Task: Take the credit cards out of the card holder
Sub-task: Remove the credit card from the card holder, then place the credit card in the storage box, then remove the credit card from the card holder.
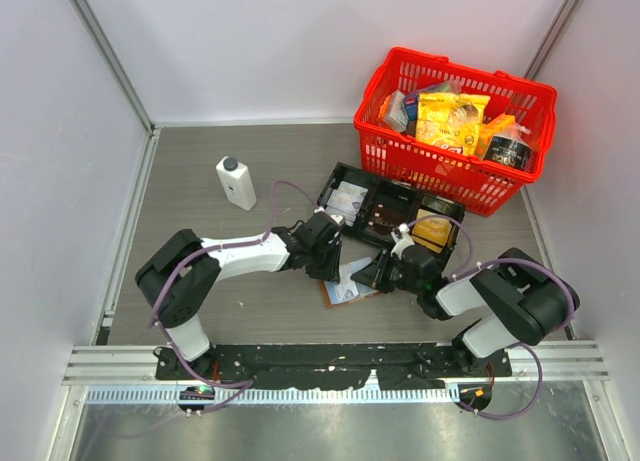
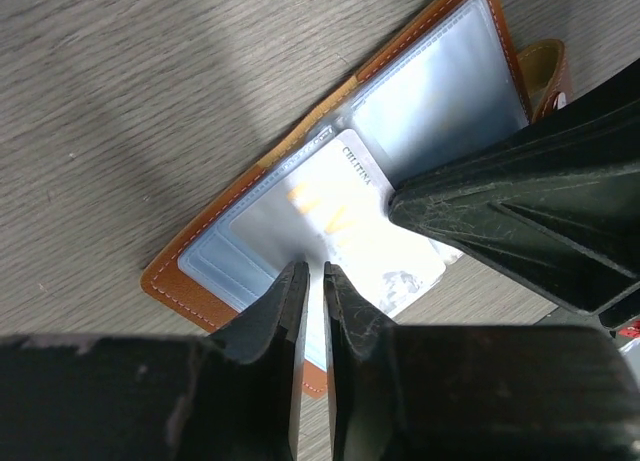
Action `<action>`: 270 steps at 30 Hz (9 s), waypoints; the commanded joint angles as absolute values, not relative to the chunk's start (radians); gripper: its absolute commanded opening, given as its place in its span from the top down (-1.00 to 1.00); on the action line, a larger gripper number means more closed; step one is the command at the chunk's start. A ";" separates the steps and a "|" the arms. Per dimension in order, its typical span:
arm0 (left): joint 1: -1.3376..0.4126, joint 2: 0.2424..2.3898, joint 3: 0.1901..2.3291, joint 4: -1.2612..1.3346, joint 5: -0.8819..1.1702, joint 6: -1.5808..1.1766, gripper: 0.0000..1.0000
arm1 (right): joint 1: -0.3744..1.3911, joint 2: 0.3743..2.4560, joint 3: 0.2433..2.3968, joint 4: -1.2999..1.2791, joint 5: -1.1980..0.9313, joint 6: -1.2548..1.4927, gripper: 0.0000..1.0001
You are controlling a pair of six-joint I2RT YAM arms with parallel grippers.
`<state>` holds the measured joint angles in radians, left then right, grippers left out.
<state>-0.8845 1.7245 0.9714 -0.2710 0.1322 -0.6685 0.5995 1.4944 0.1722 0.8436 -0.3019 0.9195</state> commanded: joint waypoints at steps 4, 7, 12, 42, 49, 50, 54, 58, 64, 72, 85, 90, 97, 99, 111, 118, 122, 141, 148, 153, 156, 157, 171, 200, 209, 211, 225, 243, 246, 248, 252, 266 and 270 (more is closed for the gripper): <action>-0.891 1.789 0.887 -0.426 0.063 -0.634 0.67 | 0.598 1.487 0.158 0.905 -0.299 0.917 0.98; -0.891 1.789 0.885 -0.428 0.063 -0.632 0.70 | 0.589 1.459 0.150 0.887 -0.296 0.911 0.98; -0.891 1.787 0.876 -0.430 0.063 -0.629 0.71 | 0.565 1.375 0.141 0.781 -0.273 0.873 0.98; -0.891 1.755 0.831 -0.385 0.092 -0.652 0.76 | 0.584 1.549 0.138 0.963 -0.330 0.923 0.77; -0.891 1.750 0.825 -0.370 0.103 -0.650 0.76 | 0.584 1.601 0.140 1.015 -0.345 0.930 0.73; -0.891 1.750 0.825 -0.368 0.106 -0.650 0.77 | 0.584 1.608 0.138 1.022 -0.347 0.936 0.75; -0.890 1.744 0.821 -0.368 0.103 -0.649 0.77 | 0.584 1.614 0.130 1.054 -0.344 0.943 0.98; -0.891 1.747 0.819 -0.383 0.091 -0.647 0.80 | 0.574 1.530 0.126 0.944 -0.322 0.913 0.98; -0.891 1.764 0.822 -0.410 0.068 -0.632 0.83 | 0.563 1.370 0.150 0.744 -0.279 0.856 0.98; -0.890 1.741 0.827 -0.403 0.060 -0.617 0.85 | 0.561 1.318 0.167 0.653 -0.262 0.824 0.98; -0.890 1.758 0.842 -0.393 0.084 -0.601 0.86 | 0.551 1.279 0.216 0.520 -0.247 0.778 0.34; -0.890 1.761 0.839 -0.388 0.087 -0.603 0.86 | 0.552 1.322 0.201 0.552 -0.247 0.792 0.24; -0.890 1.764 0.839 -0.382 0.089 -0.604 0.86 | 0.549 1.351 0.190 0.592 -0.273 0.793 0.62; -0.890 1.766 0.841 -0.383 0.092 -0.604 0.87 | 0.549 1.344 0.192 0.592 -0.269 0.792 0.79; -0.890 1.729 0.825 -0.347 0.100 -0.592 0.86 | 0.503 0.999 0.349 0.062 -0.095 0.600 0.98; -0.879 1.544 0.810 -0.301 0.063 -0.591 0.40 | 0.505 0.922 0.517 -0.176 -0.135 0.493 0.98; -0.853 1.386 0.807 -0.240 0.081 -0.577 -0.18 | 0.505 0.891 0.632 -0.245 -0.156 0.454 0.98; -0.641 1.196 0.657 0.595 0.664 -0.762 -0.47 | 0.505 0.930 0.877 -0.153 -0.587 0.453 0.98; -0.640 1.258 0.660 0.796 0.735 -0.873 0.03 | 0.505 0.945 0.888 -0.121 -0.653 0.453 0.98; -0.634 1.301 0.657 0.883 0.753 -0.940 0.27 | 0.505 0.943 0.876 -0.109 -0.669 0.448 0.98; -0.621 1.319 0.650 0.910 0.764 -0.968 0.43 | 0.505 0.942 0.868 -0.109 -0.673 0.443 0.98; -0.620 1.322 0.649 0.917 0.768 -0.976 0.52 | 0.503 0.943 0.868 -0.109 -0.670 0.439 0.98; -0.603 1.381 0.653 0.766 0.464 -0.982 1.00 | 0.503 0.841 0.930 -0.348 -0.229 0.345 -0.29; -0.646 1.965 1.224 0.359 -0.140 -0.785 0.91 | 0.503 0.584 0.900 -0.591 0.083 0.259 -0.43; -0.650 1.936 1.218 0.264 -0.163 -0.759 0.30 | 0.503 0.632 0.867 -0.584 0.045 0.271 -0.43; -0.649 1.904 1.213 0.232 -0.184 -0.739 0.18 | 0.503 0.649 0.865 -0.583 0.028 0.279 -0.43; -0.692 1.570 1.114 -0.049 -0.239 -0.658 -0.21 | 0.511 0.782 0.810 -0.526 -0.049 0.342 -0.50; -0.851 1.347 0.824 -0.276 -0.143 -0.718 0.16 | 0.922 1.164 0.821 -0.388 0.262 0.537 -0.38; -0.865 1.367 0.810 -0.273 -0.123 -0.732 0.27 | 0.948 1.276 0.860 -0.385 0.291 0.561 -0.31; -0.874 1.377 0.804 -0.264 -0.109 -0.727 0.31 | 0.954 1.334 0.877 -0.374 0.287 0.572 -0.25; -0.880 1.391 0.798 -0.249 -0.094 -0.712 0.39 | 0.957 1.445 0.928 -0.397 0.296 0.587 -0.13; -0.887 1.488 0.736 -0.235 0.017 -0.712 0.42 | 0.956 1.586 0.914 -0.405 0.259 0.640 -0.22; -0.888 1.500 0.730 -0.264 0.009 -0.736 0.43 | 0.956 1.598 0.911 -0.407 0.245 0.637 -0.24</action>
